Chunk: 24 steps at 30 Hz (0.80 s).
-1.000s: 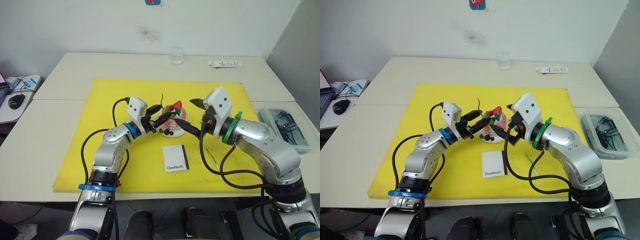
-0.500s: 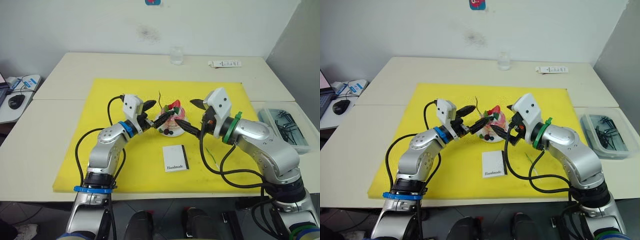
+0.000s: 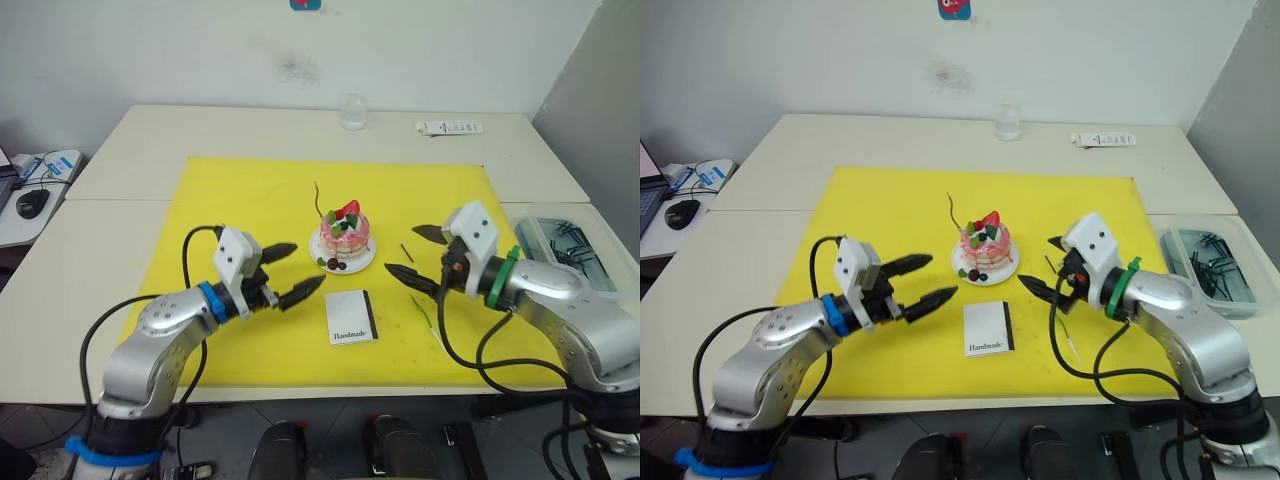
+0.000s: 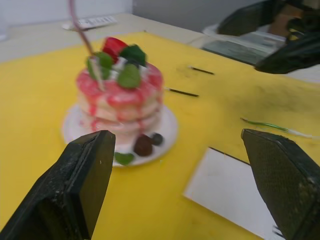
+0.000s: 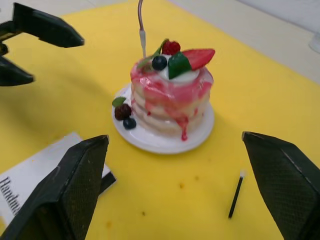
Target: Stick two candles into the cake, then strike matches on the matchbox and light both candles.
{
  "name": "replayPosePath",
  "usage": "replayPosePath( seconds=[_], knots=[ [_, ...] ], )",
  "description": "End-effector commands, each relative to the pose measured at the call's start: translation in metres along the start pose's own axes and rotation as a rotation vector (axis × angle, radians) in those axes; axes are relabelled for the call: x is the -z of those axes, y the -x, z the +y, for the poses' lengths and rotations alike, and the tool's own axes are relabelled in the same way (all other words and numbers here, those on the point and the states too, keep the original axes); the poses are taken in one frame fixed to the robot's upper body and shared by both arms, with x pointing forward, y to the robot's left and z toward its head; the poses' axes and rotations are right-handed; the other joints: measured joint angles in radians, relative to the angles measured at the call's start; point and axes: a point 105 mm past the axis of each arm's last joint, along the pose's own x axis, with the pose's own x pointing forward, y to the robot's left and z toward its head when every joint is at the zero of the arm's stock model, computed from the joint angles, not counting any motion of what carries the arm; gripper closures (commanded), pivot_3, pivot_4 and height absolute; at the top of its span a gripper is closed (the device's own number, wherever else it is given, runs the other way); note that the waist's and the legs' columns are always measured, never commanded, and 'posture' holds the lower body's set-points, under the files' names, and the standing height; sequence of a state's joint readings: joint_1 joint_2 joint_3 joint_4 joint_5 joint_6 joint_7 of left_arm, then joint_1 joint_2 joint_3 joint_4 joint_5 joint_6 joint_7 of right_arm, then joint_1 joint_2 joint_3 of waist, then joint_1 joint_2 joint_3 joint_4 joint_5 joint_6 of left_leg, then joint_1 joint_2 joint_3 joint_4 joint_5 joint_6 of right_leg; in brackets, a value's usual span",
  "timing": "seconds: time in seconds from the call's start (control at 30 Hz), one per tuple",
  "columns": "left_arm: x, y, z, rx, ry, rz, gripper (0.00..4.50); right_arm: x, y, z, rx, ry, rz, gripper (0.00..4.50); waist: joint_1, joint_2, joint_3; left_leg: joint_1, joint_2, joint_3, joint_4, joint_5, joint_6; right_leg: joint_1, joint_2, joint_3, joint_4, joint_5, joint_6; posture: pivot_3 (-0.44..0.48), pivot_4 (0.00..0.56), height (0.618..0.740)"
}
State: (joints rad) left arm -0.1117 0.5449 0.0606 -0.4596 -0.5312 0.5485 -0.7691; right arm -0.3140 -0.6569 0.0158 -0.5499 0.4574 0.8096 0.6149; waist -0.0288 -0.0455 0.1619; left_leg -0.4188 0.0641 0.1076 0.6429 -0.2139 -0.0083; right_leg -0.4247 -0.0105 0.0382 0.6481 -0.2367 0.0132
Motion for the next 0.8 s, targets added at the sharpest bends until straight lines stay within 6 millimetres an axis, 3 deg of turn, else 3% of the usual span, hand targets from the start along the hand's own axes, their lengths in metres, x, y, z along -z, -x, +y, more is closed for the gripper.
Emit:
replayPosePath(
  seconds=[0.03, 0.2, 0.4, 0.6, 0.8],
  knots=[
    [-0.013, 0.004, -0.022, 0.071, -0.034, -0.034, 0.03, -0.004, 0.013, 0.003, -0.01, 0.026, -0.015, 0.0, 0.0, 0.0, 0.0, 0.0, 0.0, 0.0, 0.0, 0.0, 0.0, 0.0, 0.0, 0.0, 0.0, 0.0, 0.0, 0.0, 0.15, 0.74],
    [-0.018, 0.006, -0.032, 0.094, -0.05, -0.107, 0.03, 0.008, 0.019, 0.003, -0.006, 0.007, 0.017, 0.0, 0.001, 0.0, 0.0, 0.002, -0.002, 0.001, 0.002, 0.0, 0.0, 0.001, -0.002, 0.0, 0.0, 0.0, 0.0, 0.0, 0.15, 0.74],
    [-0.006, 0.012, -0.041, 0.165, -0.122, -0.025, 0.03, 0.022, 0.033, 0.006, 0.005, -0.016, 0.063, 0.0, 0.002, 0.0, 0.0, 0.001, -0.002, 0.001, 0.001, 0.0, 0.0, 0.001, -0.003, 0.0, -0.001, 0.0, 0.0, 0.0, 0.15, 0.74],
    [-0.002, 0.019, -0.061, 0.289, -0.131, -0.029, 0.03, 0.04, 0.047, 0.014, 0.009, -0.053, 0.117, 0.0, 0.002, 0.0, 0.0, 0.001, -0.002, 0.001, 0.0, -0.001, 0.0, 0.001, -0.004, -0.001, -0.002, -0.001, -0.001, 0.0, 0.15, 0.74],
    [-0.005, 0.02, -0.07, 0.351, -0.149, -0.043, 0.03, 0.054, 0.055, 0.021, 0.014, -0.093, 0.162, 0.0, 0.002, 0.0, 0.0, 0.001, -0.002, 0.001, 0.001, -0.001, 0.0, 0.001, -0.004, -0.001, -0.002, -0.001, 0.0, 0.0, 0.15, 0.74]
  ],
)
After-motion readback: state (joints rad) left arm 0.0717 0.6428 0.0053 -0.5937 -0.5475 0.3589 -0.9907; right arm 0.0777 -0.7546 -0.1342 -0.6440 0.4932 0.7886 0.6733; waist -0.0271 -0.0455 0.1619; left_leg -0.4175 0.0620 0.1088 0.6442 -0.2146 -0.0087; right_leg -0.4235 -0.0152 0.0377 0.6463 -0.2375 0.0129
